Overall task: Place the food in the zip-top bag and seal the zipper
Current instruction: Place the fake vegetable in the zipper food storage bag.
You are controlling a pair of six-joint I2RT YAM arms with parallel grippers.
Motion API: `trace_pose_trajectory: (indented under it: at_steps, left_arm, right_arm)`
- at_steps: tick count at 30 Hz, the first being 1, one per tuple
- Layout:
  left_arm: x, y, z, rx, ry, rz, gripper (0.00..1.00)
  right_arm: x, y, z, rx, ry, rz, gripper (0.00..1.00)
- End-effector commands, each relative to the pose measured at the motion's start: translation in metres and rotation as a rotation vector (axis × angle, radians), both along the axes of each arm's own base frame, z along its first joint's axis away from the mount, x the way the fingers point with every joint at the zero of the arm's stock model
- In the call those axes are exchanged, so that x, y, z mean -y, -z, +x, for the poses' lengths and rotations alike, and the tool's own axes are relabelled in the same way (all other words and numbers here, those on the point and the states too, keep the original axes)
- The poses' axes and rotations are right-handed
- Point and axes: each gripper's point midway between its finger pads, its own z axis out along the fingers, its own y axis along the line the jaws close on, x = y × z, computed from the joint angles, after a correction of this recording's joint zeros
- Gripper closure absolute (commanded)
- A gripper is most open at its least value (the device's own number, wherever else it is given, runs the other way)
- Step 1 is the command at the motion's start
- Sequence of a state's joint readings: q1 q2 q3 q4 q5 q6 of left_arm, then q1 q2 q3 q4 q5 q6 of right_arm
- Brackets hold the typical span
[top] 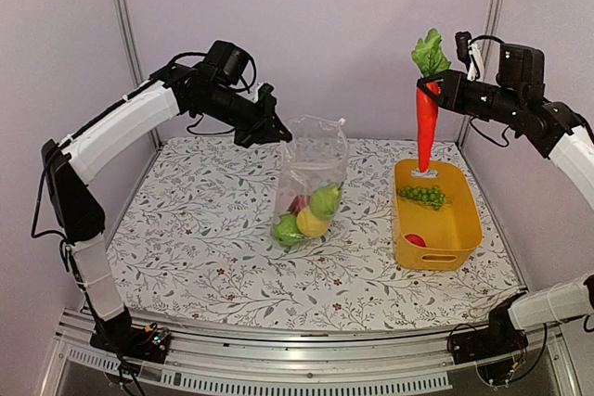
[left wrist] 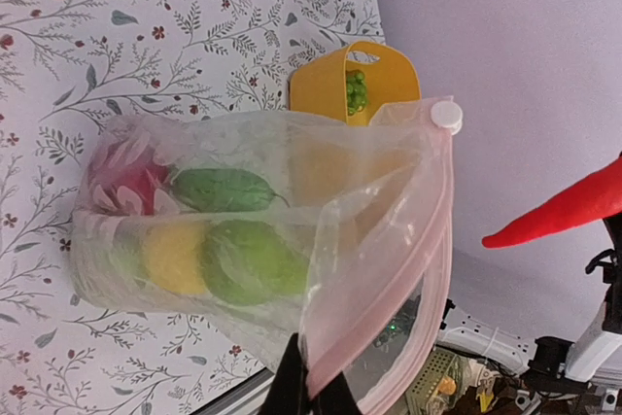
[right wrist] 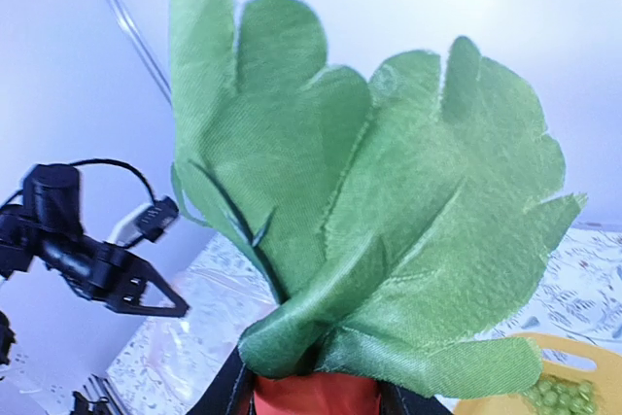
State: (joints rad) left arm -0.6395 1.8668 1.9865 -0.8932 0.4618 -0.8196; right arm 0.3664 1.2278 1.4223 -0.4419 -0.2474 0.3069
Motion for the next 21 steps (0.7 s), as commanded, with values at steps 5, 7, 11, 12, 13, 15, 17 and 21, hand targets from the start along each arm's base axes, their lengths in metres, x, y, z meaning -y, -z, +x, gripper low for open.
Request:
trace_pose_trajectory:
  at_steps: [5,7,11,12,13,15,17,21]
  left_arm:
    - [0.0,-0.012,0.01,0.032,-0.011,-0.032,1.0]
    - [0.0,-0.012,0.01,0.03,-0.012,-0.028,1.0]
    - [-0.002,-0.012,0.008,0.03,-0.012,-0.021,1.0]
    - [-0.003,-0.012,0.008,0.029,-0.014,-0.019,1.0]
    - [-0.003,-0.013,0.008,0.029,-0.014,-0.02,1.0]
    - [-0.003,-0.014,0.007,0.028,-0.014,-0.022,1.0]
    - [-0.004,-0.016,0.007,0.024,-0.014,-0.025,1.0]
    - [-0.004,-0.02,0.008,0.026,-0.016,-0.032,1.0]
  right_arm:
    - [-0.073,-0.084,-0.037,0.274,-0.24,0.27,0.96]
    - [-0.087,-0.095,-0.04,0.315,-0.276,0.296,0.95]
    - [-0.118,-0.104,-0.039,0.353,-0.343,0.319,0.95]
    - [-0.127,-0.103,-0.036,0.364,-0.356,0.318,0.94]
    - [-0.133,-0.105,-0.036,0.379,-0.367,0.323,0.94]
    - [-0.147,-0.101,-0.03,0.391,-0.378,0.32,0.93]
    - [-0.155,-0.101,-0.023,0.408,-0.375,0.321,0.93]
    - [-0.171,-0.085,-0.005,0.429,-0.343,0.316,0.93]
